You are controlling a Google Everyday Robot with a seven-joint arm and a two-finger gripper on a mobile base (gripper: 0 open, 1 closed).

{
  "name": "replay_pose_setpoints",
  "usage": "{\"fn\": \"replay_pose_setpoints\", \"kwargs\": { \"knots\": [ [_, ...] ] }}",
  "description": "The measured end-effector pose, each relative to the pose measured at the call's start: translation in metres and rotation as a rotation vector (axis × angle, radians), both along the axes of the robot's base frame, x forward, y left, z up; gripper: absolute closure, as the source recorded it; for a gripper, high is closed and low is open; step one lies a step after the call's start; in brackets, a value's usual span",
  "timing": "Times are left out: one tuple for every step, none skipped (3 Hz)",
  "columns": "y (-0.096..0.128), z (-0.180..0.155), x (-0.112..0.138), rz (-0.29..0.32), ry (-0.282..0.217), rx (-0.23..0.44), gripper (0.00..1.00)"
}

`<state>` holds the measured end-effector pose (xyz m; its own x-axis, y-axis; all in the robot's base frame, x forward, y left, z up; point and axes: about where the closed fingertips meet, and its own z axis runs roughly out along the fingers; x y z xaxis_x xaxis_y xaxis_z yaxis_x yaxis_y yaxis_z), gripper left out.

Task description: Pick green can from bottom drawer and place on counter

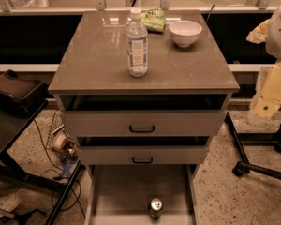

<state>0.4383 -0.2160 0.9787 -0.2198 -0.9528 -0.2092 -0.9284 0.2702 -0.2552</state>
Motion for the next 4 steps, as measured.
{"fn": "replay_pose_setpoints", "kwargs": {
  "knots": [
    [0.000,0.000,0.000,0.000,0.000,0.000,0.00],
    [-0.013,-0.010,0.002,0.005,-0.042,0.089,0.00],
    [-0.038,-0.051,0.000,0.010,-0.095,0.234,0.00],
    [-0.056,-0.104,0.004,-0.001,-0.174,0.418,0.00]
  ]
}}
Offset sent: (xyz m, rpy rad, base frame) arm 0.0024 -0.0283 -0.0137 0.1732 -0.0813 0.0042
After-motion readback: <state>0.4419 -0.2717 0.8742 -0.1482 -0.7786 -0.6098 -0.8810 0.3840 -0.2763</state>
